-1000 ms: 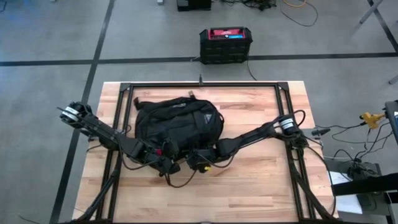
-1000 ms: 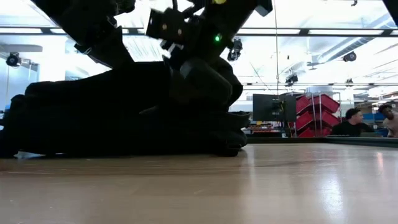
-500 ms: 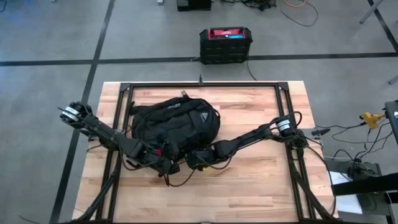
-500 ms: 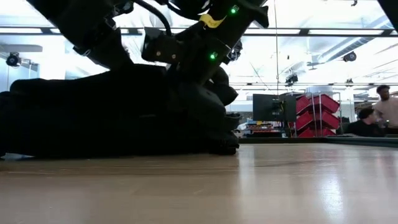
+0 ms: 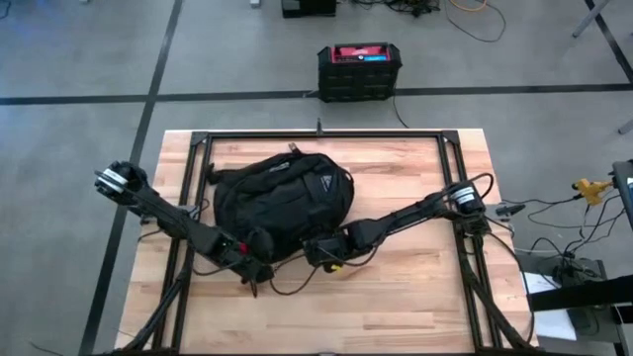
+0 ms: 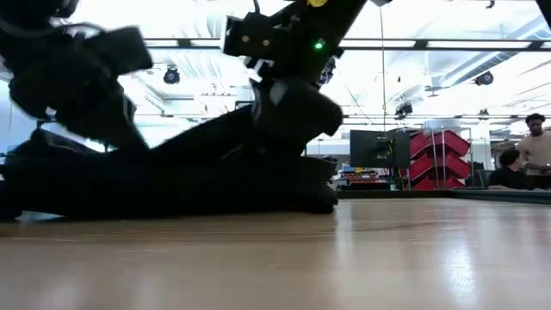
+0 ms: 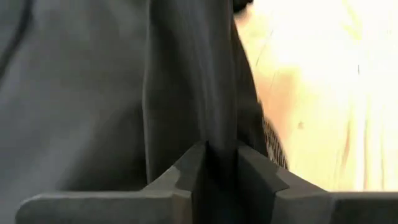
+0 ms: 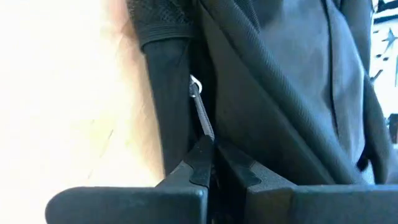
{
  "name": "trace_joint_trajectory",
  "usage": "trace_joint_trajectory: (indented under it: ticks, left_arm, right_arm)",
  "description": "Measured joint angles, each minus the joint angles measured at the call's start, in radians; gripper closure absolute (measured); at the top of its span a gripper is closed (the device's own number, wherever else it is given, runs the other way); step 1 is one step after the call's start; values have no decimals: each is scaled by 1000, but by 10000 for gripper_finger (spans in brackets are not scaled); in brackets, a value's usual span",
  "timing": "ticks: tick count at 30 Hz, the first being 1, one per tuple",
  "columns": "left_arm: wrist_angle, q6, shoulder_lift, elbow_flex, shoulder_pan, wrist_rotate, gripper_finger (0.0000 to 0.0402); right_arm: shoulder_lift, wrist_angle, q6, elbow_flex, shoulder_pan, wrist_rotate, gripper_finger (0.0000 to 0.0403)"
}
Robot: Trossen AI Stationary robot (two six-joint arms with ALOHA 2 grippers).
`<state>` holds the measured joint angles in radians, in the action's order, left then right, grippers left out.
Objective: Unpack backpack
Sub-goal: Close the black backpack
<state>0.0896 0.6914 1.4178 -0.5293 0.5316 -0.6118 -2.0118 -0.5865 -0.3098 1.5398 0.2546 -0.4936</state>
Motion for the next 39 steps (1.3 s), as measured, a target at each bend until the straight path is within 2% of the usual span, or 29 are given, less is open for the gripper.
trace_joint_trajectory:
  ticks: [5,11,13,17,19,28,34,39]
  left_arm:
    - [-153,16,0,148,0,-7,297]
    - [-233,21,-2,225,23,-12,286]
    - [-256,11,-1,227,24,-22,287]
    - [-319,-32,1,230,24,-10,294]
    - [-325,-35,1,230,27,-7,296]
    - [-351,-22,49,221,56,-19,289]
    - [-351,-20,60,206,60,-15,286]
    - [-351,-25,63,203,61,-8,292]
  right_arm:
    - [44,-174,82,0,24,-6,402]
    - [88,-346,197,-3,17,-4,402]
    - [93,-299,203,-7,14,15,402]
    - [76,-71,175,-8,14,167,402]
    - [48,15,153,-9,10,205,402]
    - [-58,113,125,-11,-76,206,396]
    - [-61,155,112,-11,-135,223,338]
    - [-92,154,75,-10,-164,340,289]
